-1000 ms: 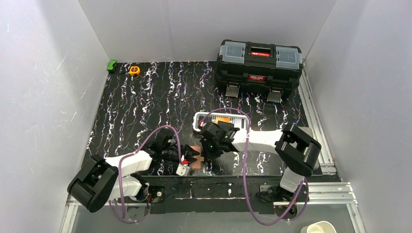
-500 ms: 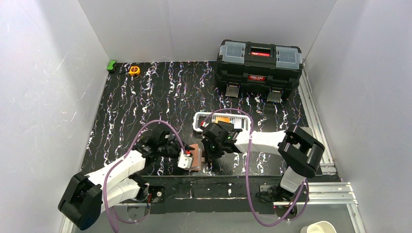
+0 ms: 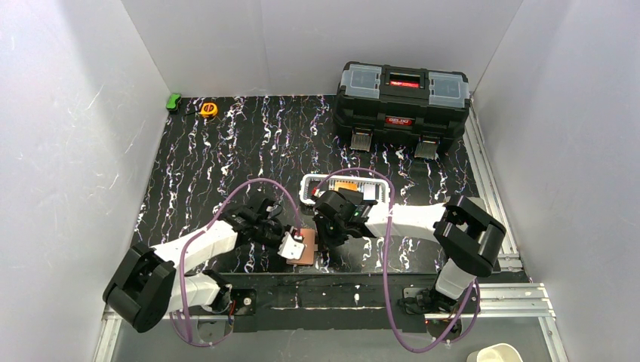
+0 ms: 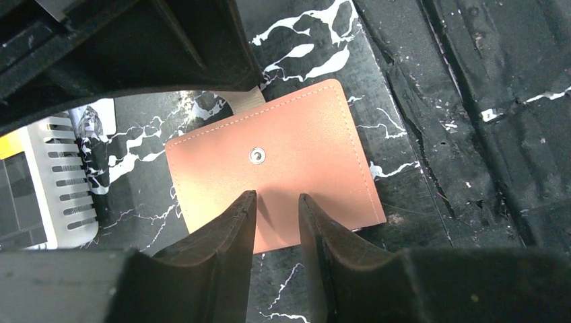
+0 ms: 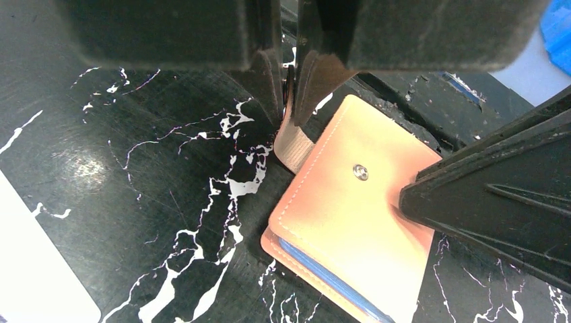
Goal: Put the credit cards into the card holder
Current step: Close the card holder at the center of the board.
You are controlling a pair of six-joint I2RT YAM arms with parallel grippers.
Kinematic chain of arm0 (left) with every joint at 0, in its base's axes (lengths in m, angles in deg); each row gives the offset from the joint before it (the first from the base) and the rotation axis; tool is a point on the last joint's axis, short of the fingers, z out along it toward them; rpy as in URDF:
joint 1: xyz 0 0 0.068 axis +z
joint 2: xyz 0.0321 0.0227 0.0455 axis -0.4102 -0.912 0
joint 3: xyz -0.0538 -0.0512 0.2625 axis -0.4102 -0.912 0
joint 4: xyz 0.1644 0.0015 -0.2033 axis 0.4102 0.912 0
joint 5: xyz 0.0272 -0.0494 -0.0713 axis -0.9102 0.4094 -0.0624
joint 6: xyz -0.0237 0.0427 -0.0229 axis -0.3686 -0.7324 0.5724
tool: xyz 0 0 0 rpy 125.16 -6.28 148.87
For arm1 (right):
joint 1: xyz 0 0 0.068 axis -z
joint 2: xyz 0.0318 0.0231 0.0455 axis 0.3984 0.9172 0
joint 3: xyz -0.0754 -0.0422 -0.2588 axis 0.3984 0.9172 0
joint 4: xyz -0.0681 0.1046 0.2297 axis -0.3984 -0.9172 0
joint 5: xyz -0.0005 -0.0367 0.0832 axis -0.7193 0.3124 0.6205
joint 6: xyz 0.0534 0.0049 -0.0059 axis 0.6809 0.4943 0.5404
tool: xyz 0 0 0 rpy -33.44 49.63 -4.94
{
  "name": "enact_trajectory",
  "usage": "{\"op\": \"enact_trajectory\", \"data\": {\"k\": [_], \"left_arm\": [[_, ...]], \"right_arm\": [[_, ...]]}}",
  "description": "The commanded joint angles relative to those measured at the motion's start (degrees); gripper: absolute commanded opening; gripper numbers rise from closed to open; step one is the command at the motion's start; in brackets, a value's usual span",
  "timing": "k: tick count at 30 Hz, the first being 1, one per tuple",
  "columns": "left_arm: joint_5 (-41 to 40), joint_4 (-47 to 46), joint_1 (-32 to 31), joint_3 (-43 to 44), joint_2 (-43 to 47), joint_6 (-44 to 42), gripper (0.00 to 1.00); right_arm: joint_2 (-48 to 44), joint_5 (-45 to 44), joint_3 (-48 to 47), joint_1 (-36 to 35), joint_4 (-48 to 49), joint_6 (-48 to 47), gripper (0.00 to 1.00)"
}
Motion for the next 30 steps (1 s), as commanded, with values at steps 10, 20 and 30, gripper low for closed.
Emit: {"op": "enact_trajectory", "data": {"k": [10,20,30], "left_arm": [[-3.9,6.34,-2.19,1.95,-1.73,-0.49,0.3],[-8.34,6.69,-3.55,1.87,-1.9,-1.27,0.3],[-9.16,5.08,-4.25,1.11,-1.68,-1.15,0.29]], "right_arm": [[-3.69,-0.27,0.35,1.12,0.86,1.28,0.44],[-4.78,2.34,-0.31,3.7,-1.38,1.75,0.29],[-4.4,3.81,-1.99,4.08,-3.32,1.17,0.16]]}}
